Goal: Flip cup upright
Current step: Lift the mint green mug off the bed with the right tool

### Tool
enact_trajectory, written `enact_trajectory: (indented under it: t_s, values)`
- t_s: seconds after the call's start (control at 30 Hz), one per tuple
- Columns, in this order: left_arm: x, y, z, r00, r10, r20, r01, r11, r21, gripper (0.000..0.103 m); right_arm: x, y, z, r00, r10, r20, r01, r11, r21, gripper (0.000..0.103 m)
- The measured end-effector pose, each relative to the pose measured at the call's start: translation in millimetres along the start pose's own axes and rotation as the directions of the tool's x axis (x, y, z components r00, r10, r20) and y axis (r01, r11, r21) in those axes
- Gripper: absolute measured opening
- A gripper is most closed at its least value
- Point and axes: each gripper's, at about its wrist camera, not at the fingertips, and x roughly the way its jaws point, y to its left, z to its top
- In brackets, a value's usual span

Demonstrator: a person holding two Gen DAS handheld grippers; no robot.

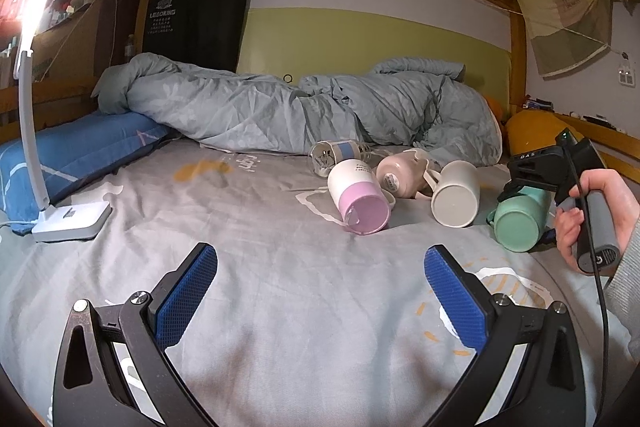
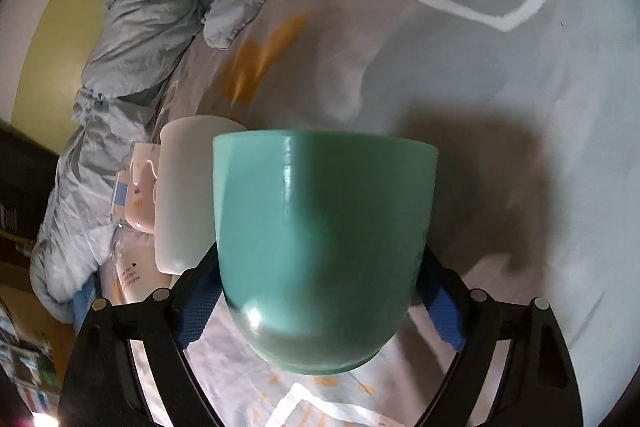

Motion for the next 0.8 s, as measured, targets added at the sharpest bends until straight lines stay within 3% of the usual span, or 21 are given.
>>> enact_trajectory:
  t_s: [0.17,0.33,0.5,0.63,0.8]
  values:
    - [3,1,1,1.0,0.005,-0.011,-0.005,1.0,-0.001,0.103,-13,4,-5,1.0,-0.002,-0.001,0.002,0.997,-0.074,0.09]
    - [2,1,1,1.0,0.005,-0.006,-0.005,1.0,0.003,0.103,-41,18,-18,1.0,-0.001,-0.029,-0.006,0.971,-0.24,0.09]
    - [0,1,0,1.0,0.008,0.01,-0.009,1.0,0.01,0.103,-63,38,-52,0.991,0.013,-0.131,-0.066,0.912,-0.406,0.09]
    - [-1,1,0,1.0,0.013,0.016,-0.014,1.0,0.011,0.103,-61,48,-86,0.969,0.039,-0.245,-0.148,0.884,-0.443,0.09]
    - [-3,2,0,0.999,0.025,0.026,-0.025,1.0,0.002,0.103,-46,61,-114,0.958,0.023,-0.284,-0.163,0.863,-0.479,0.09]
